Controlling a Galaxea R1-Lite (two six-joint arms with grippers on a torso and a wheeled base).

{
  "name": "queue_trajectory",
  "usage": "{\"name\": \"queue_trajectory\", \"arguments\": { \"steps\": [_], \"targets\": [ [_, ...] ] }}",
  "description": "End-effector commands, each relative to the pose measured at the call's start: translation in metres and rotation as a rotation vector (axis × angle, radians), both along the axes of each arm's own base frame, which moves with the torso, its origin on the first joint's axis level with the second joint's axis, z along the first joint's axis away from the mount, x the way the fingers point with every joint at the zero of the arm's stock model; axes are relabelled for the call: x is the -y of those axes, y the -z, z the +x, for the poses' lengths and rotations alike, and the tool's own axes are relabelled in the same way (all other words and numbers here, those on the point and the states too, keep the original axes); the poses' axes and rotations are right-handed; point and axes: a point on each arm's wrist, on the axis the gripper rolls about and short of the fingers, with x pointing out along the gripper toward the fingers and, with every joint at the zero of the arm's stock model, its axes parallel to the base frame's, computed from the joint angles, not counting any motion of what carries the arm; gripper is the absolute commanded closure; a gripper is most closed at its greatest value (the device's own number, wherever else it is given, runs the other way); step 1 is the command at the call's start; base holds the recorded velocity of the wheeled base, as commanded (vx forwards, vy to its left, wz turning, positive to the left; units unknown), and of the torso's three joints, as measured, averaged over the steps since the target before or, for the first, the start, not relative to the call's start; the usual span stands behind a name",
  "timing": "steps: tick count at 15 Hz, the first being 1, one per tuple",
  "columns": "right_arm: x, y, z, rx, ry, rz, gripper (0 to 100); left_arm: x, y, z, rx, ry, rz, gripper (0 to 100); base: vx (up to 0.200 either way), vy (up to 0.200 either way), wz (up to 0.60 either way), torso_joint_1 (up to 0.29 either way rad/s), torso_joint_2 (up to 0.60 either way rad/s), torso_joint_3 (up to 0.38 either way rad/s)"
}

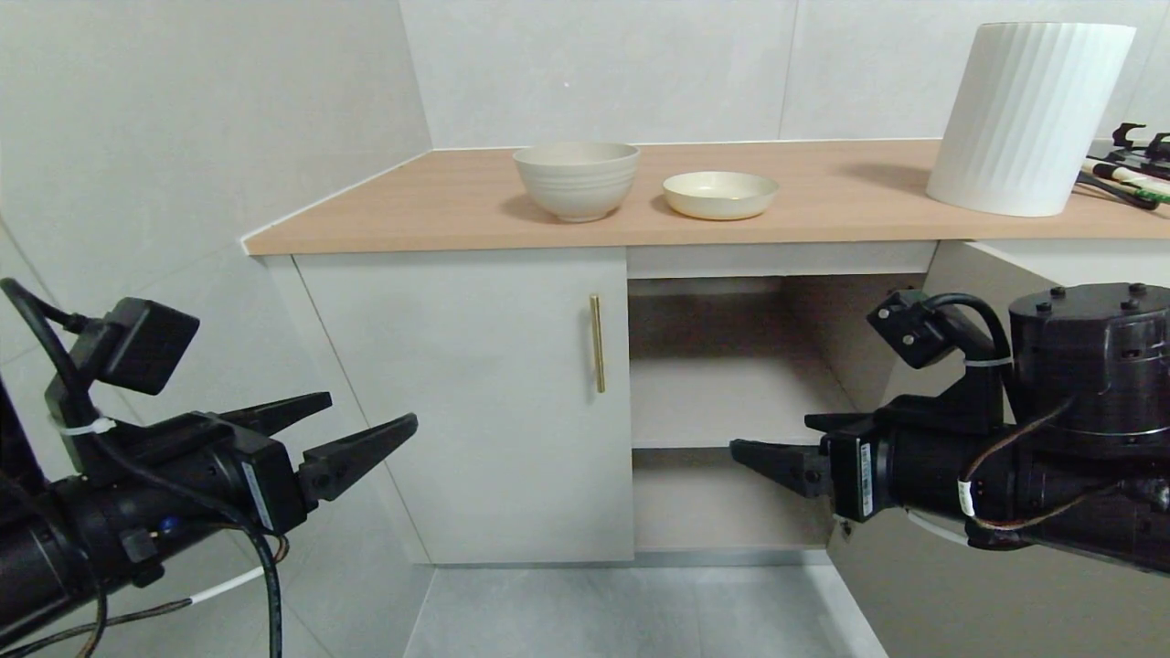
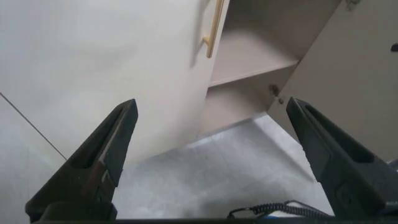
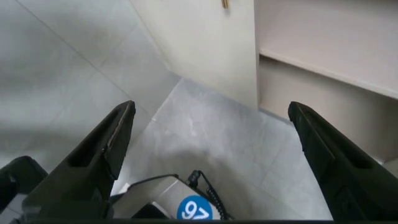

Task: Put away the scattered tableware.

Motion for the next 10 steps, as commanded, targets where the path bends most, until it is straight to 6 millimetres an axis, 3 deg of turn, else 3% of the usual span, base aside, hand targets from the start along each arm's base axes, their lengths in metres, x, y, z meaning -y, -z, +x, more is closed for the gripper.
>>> {"name": "queue_trajectory", "arguments": {
  "steps": [1, 4, 10],
  "targets": [
    [0.0006, -0.0018, -0.0011, 0.006, -0.002, 0.005, 0, 0.0001, -0.0002, 0.0001, 0.001, 0.0, 0.0, 0, 0.0, 0.0, 0.0, 0.0, 0.0, 0.0],
    [0.0047, -0.0077, -0.0089, 0.003, -0.016, 0.004, 0, 0.0001, -0.0028, 0.0003, 0.009, -0.001, -0.001, 0, 0.0, 0.0, 0.0, 0.0, 0.0, 0.0],
    [0.005, -0.0064, -0.0093, -0.002, -0.017, 0.003, 0, 0.0002, -0.0035, 0.0009, 0.009, -0.002, -0.002, 0, 0.2, 0.0, 0.0, 0.002, 0.0, 0.001]
  ]
}}
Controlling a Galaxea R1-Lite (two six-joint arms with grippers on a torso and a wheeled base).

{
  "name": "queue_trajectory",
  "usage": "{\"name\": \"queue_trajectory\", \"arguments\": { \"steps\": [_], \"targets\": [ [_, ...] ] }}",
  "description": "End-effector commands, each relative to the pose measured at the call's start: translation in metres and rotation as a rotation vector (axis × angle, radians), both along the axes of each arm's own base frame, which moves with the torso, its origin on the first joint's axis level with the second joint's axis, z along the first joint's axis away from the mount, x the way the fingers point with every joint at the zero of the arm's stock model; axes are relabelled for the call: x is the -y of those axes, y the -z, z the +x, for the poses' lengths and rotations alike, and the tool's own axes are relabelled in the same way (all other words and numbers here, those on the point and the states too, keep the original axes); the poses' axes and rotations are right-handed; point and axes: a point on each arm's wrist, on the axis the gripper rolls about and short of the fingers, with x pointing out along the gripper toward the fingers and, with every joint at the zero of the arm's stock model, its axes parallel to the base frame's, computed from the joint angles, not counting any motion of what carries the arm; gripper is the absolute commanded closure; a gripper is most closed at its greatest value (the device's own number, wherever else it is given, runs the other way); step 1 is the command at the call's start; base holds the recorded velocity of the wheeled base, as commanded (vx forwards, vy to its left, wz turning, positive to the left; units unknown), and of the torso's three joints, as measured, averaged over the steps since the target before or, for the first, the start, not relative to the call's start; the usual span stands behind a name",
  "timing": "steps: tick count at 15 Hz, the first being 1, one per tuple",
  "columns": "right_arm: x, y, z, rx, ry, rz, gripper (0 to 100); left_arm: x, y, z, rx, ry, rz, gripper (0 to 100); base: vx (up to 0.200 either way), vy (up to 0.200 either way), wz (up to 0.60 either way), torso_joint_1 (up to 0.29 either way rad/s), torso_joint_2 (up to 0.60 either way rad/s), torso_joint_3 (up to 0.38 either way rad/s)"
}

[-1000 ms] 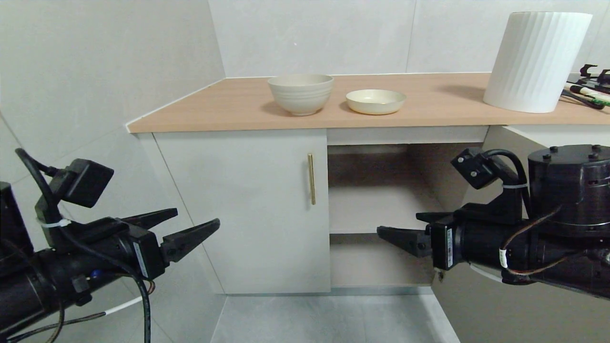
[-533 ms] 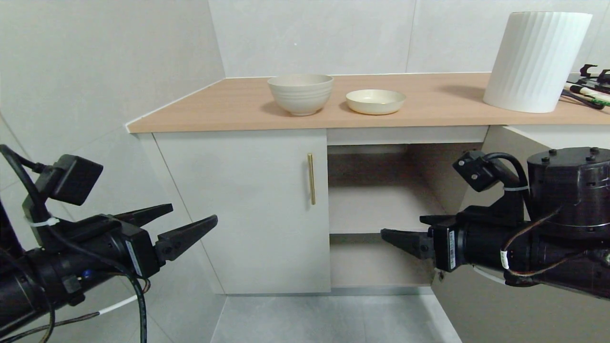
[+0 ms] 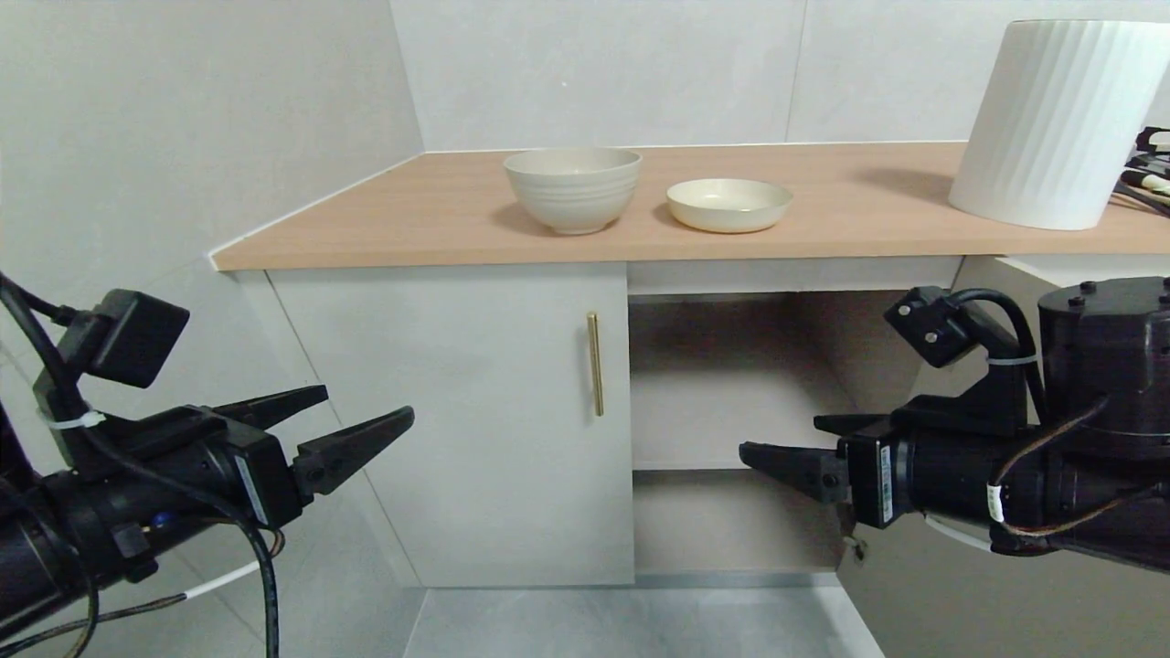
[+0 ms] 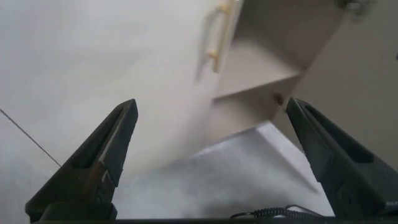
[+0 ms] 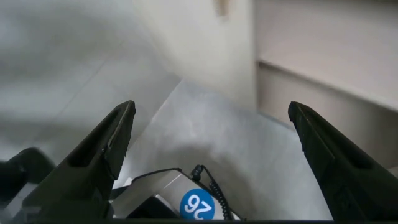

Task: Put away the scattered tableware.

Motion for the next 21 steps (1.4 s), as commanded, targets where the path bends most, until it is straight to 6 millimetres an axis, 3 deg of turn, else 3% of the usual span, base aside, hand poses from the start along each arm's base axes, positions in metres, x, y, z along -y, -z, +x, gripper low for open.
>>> {"name": "queue_trajectory", "arguments": {
  "steps": [1, 6, 8, 15, 21],
  "targets": [
    [0.001, 0.001, -0.001, -0.002, -0.001, 0.0, 0, 0.0, 0.0, 0.001, -0.002, 0.0, 0.001, 0, 0.2, 0.0, 0.0, -0.002, 0.0, 0.002],
    [0.0, 0.007, 0.0, -0.021, -0.015, -0.012, 0, 0.0, -0.001, 0.001, 0.003, -0.002, -0.001, 0, 0.2, 0.0, 0.0, 0.002, 0.0, 0.005],
    [0.001, 0.007, -0.001, -0.019, -0.015, -0.01, 0, 0.0, -0.003, 0.0, 0.01, -0.003, -0.003, 0, 0.0, 0.0, 0.0, 0.0, 0.0, 0.0],
    [0.008, 0.0, -0.008, 0.031, -0.026, -0.02, 0, 0.006, -0.051, -0.019, -0.042, 0.069, 0.009, 0, 0.0, 0.0, 0.0, 0.0, 0.0, 0.0],
    [0.007, 0.004, -0.005, 0.022, -0.021, -0.03, 0, 0.003, -0.046, -0.017, -0.165, 0.019, 0.048, 0, 0.0, 0.0, 0.0, 0.046, -0.15, -0.154]
  ]
}}
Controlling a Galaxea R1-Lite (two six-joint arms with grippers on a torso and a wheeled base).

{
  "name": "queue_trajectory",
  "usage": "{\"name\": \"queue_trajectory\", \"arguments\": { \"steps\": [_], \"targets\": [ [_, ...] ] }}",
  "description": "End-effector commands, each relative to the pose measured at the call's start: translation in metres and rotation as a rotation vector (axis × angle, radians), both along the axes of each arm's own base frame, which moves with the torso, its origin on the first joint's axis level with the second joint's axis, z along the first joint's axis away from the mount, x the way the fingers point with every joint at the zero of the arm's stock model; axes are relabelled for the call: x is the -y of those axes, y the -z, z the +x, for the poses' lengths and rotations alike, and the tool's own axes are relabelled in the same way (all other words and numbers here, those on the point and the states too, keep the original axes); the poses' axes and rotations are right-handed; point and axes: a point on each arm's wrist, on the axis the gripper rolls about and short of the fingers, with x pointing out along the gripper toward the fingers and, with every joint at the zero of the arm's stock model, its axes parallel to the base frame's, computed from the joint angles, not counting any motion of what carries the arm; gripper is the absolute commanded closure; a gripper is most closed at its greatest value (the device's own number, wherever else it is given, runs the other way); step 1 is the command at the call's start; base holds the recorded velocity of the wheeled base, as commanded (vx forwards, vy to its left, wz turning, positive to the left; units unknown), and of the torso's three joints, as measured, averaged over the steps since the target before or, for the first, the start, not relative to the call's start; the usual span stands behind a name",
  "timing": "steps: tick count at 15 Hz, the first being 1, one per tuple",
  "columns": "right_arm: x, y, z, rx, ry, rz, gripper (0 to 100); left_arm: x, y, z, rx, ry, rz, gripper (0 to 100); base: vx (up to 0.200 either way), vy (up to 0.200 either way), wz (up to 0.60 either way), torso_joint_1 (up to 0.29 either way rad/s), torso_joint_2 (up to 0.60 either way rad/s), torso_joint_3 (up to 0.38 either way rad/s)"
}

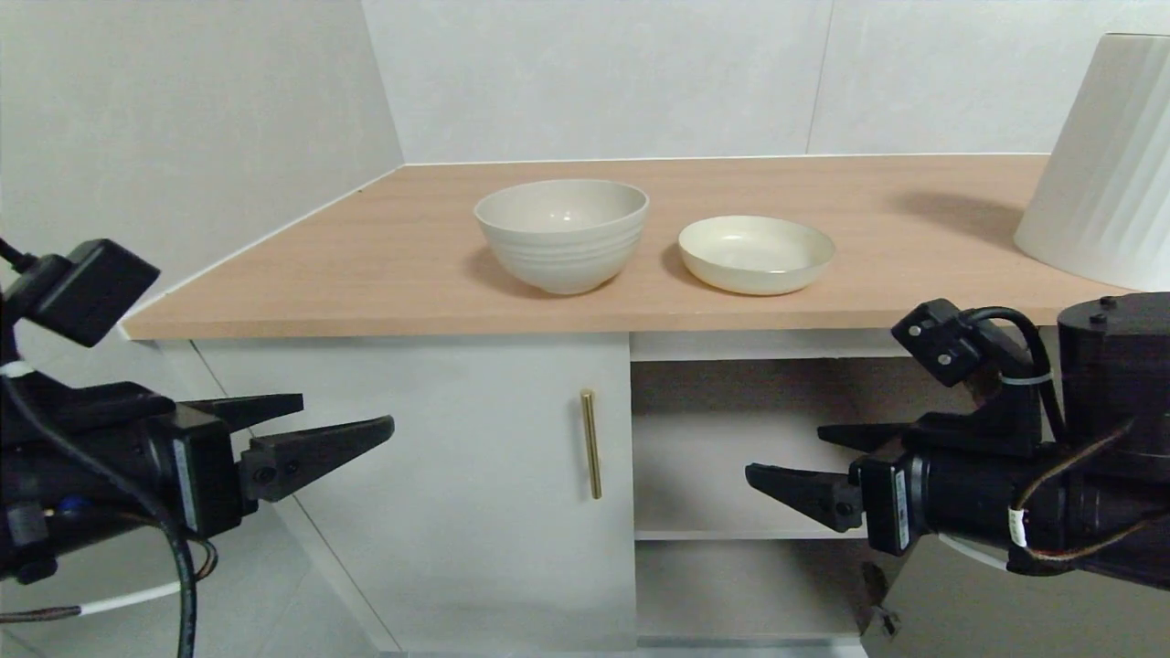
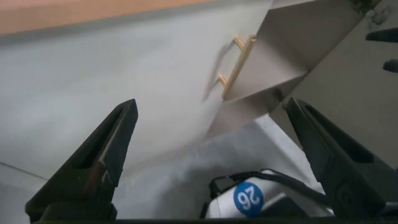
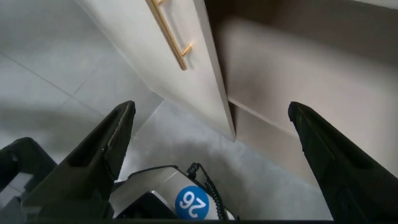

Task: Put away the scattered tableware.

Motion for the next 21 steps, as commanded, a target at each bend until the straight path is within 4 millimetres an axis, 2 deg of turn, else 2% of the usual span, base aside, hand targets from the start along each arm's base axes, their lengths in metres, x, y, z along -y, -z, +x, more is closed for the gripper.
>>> {"name": "queue_trajectory", "arguments": {
  "steps": [1, 4, 7, 11, 13, 15, 21],
  "targets": [
    [-0.001, 0.0, 0.001, 0.0, 0.001, -0.001, 0, -0.003, -0.003, 0.002, 0.007, -0.023, 0.0, 0, 0.0, 0.0, 0.0, 0.149, -0.43, -0.315],
    [-0.001, 0.0, 0.001, 0.0, 0.001, -0.001, 0, -0.001, 0.0, 0.008, -0.013, -0.026, 0.005, 0, 0.0, 0.0, 0.0, 0.129, -0.52, -0.302],
    [0.0, 0.003, 0.004, -0.008, 0.011, -0.008, 0, 0.002, 0.01, 0.023, -0.052, -0.096, 0.047, 0, 0.0, 0.0, 0.0, 0.173, -0.47, -0.302],
    [-0.001, 0.006, 0.007, -0.018, 0.018, -0.015, 0, 0.002, 0.011, 0.025, -0.049, -0.115, 0.048, 0, 0.0, 0.0, 0.0, 0.187, -0.46, -0.289],
    [-0.001, 0.006, 0.007, -0.016, 0.016, -0.014, 0, 0.003, 0.009, 0.025, -0.065, -0.099, -0.004, 0, 0.0, 0.0, 0.0, 0.21, -0.48, -0.281],
    [-0.001, 0.005, 0.007, -0.015, 0.018, -0.013, 0, 0.007, 0.004, 0.027, -0.124, -0.029, -0.146, 0, 0.0, 0.0, 0.0, 0.212, -0.49, -0.29],
    [-0.003, 0.006, 0.017, 0.006, 0.044, 0.004, 0, 0.022, 0.01, 0.058, -0.332, -0.066, -0.372, 0, 0.0, 0.0, 0.0, 0.058, -0.13, -0.077]
  ]
}}
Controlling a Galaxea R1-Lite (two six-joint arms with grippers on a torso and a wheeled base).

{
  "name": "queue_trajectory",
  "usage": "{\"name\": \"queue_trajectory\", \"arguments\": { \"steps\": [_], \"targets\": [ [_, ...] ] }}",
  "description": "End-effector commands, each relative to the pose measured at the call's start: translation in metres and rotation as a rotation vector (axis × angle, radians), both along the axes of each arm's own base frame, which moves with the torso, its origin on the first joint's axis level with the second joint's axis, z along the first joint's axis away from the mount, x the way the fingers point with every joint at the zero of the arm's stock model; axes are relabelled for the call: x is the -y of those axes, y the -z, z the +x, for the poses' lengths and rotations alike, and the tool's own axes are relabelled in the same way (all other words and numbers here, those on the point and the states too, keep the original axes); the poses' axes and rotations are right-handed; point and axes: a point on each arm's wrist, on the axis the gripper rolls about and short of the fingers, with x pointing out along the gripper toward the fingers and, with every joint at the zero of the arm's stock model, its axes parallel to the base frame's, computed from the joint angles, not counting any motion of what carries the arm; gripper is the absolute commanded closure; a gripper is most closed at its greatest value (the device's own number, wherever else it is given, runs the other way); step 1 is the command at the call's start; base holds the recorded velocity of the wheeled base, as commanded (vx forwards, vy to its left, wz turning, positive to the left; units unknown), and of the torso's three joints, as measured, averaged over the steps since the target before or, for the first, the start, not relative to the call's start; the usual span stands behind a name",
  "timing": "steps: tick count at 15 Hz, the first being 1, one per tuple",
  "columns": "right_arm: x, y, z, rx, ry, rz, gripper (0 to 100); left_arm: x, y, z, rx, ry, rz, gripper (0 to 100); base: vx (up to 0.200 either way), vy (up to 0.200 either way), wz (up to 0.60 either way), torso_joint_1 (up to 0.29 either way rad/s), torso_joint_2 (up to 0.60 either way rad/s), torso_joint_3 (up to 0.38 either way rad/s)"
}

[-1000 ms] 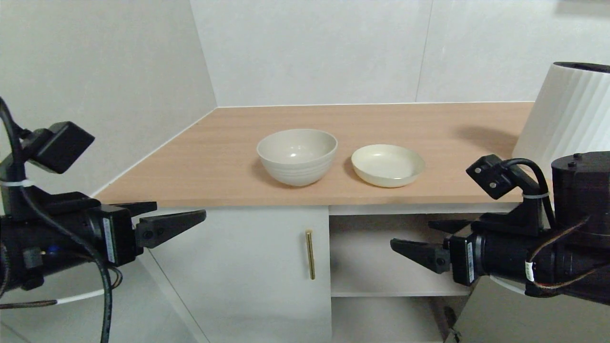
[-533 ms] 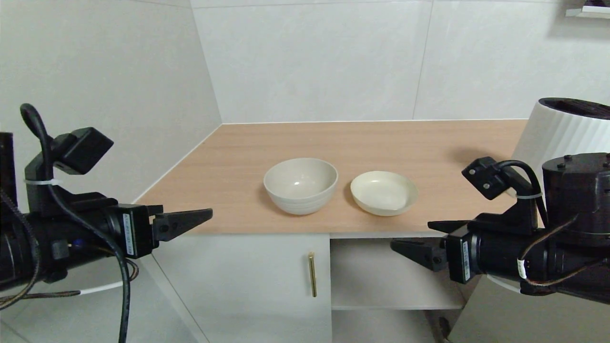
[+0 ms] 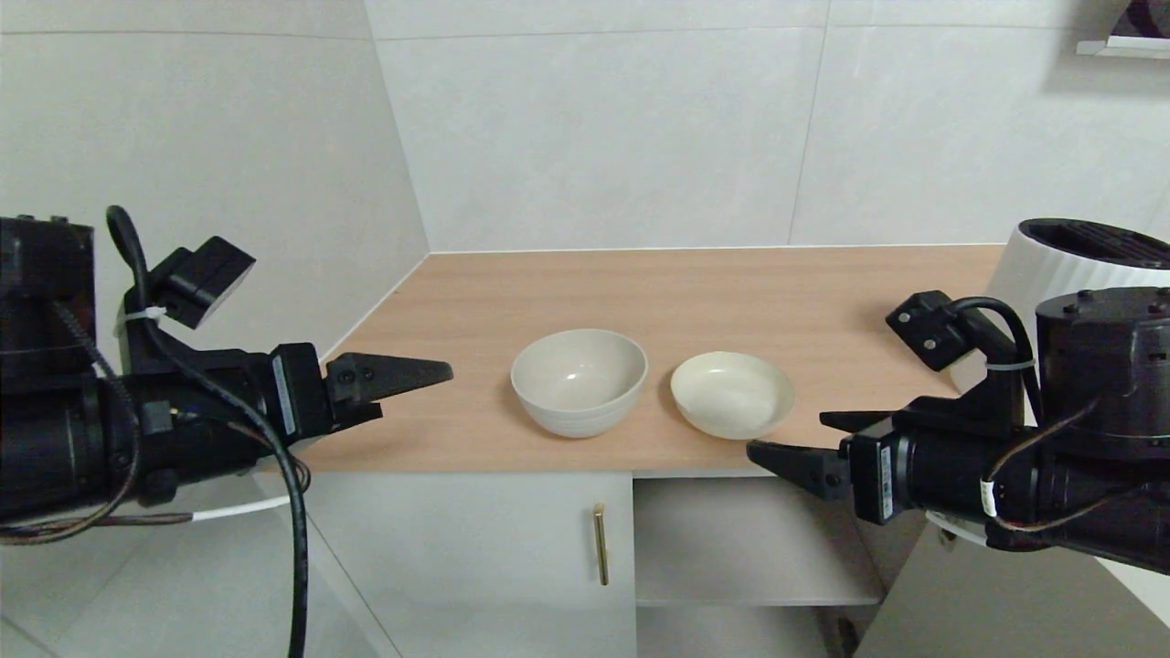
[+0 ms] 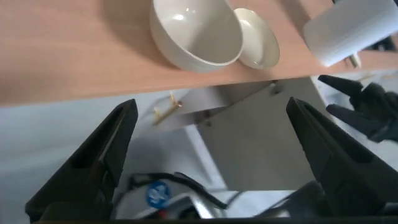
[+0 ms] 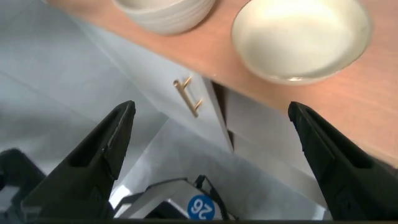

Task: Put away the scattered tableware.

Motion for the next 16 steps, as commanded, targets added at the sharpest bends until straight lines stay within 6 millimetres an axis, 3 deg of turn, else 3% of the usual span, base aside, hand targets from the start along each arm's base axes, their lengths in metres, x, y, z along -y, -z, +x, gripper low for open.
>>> {"name": "queue_trajectory", "arguments": {
  "steps": [1, 6, 9, 11, 13, 16],
  "targets": [
    [-0.004, -0.003, 0.006, -0.001, 0.01, 0.003, 0, 0.008, 0.001, 0.02, -0.062, -0.021, -0.055, 0, 0.0, 0.0, 0.0, 0.0, 0.0, 0.0],
    [-0.015, -0.034, 0.033, -0.271, 0.246, 0.092, 0, 0.021, 0.011, 0.06, -0.171, -0.106, -0.192, 0, 0.0, 0.0, 0.0, 0.0, 0.0, 0.0],
    [-0.018, -0.026, 0.051, -0.272, 0.381, 0.063, 0, 0.029, 0.027, 0.073, -0.195, -0.124, -0.168, 0, 0.0, 0.0, 0.0, 0.0, 0.0, 0.0],
    [-0.017, -0.026, 0.052, -0.272, 0.382, 0.063, 0, 0.035, 0.035, 0.08, -0.213, -0.14, -0.148, 0, 0.0, 0.0, 0.0, 0.0, 0.0, 0.0],
    [-0.016, -0.025, 0.052, -0.272, 0.386, 0.058, 0, 0.054, 0.056, 0.091, -0.248, -0.154, -0.079, 0, 0.0, 0.0, 0.0, 0.0, 0.0, 0.0],
    [-0.017, -0.024, 0.052, -0.276, 0.386, 0.055, 0, 0.058, 0.065, 0.101, -0.25, -0.159, -0.041, 0, 0.0, 0.0, 0.0, 0.0, 0.0, 0.0]
  ]
}}
